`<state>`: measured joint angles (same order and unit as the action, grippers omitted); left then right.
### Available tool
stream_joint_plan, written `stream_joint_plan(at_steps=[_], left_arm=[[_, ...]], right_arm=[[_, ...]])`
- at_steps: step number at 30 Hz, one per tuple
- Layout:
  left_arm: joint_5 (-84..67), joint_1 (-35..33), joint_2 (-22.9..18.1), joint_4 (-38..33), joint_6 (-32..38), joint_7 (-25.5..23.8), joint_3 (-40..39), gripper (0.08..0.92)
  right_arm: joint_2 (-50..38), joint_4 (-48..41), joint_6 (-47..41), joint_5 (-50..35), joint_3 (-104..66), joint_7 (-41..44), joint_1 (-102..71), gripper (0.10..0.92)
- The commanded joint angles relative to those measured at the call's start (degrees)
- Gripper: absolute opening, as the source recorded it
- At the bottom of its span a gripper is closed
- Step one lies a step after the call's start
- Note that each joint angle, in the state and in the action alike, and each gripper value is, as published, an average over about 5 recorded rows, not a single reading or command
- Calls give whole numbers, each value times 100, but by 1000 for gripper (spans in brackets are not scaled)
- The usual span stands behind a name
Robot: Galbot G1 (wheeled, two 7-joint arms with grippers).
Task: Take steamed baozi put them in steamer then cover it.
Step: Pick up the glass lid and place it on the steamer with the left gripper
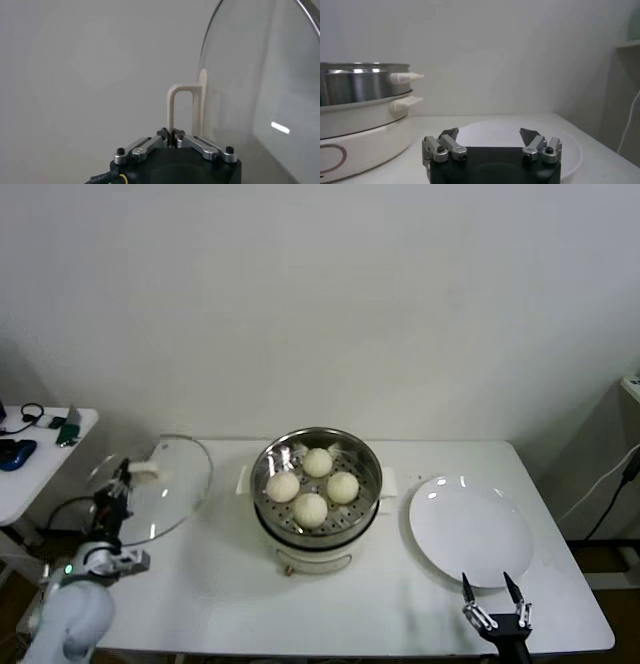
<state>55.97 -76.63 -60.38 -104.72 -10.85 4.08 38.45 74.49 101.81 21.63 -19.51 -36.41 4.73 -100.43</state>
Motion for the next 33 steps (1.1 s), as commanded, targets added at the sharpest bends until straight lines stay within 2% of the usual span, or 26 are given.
stream_joint_plan(at_steps=[1,5,8,13,16,24,33], left_arm=[[-708,486,726,-1793,-2151,-686,-1223,143],[-49,1029,419,-1932,-2753,-934,-2285,143],[685,1571,141,-1799,-3124,-1303,-3038,143],[1736,2228,-361,-1486,-3415,-2085,-3833,143],[2207,2394,-737,-1273,-3415,-2345,-4091,143],[2971,2387,-1827,-745,-3415,-2472,-4558,143],[3602,2161,-2625,-407,-3336,-2465,-4712,143]], right_arm=[[53,179,-92,233,12,-139,-18,823],[77,206,-27,220,69,-110,31,823],[83,173,-1,215,98,-103,84,823],[69,88,55,198,107,-114,134,823],[47,35,103,160,104,-122,150,823],[-19,-81,228,30,112,-126,157,823],[-52,-229,317,-37,143,-134,204,823]])
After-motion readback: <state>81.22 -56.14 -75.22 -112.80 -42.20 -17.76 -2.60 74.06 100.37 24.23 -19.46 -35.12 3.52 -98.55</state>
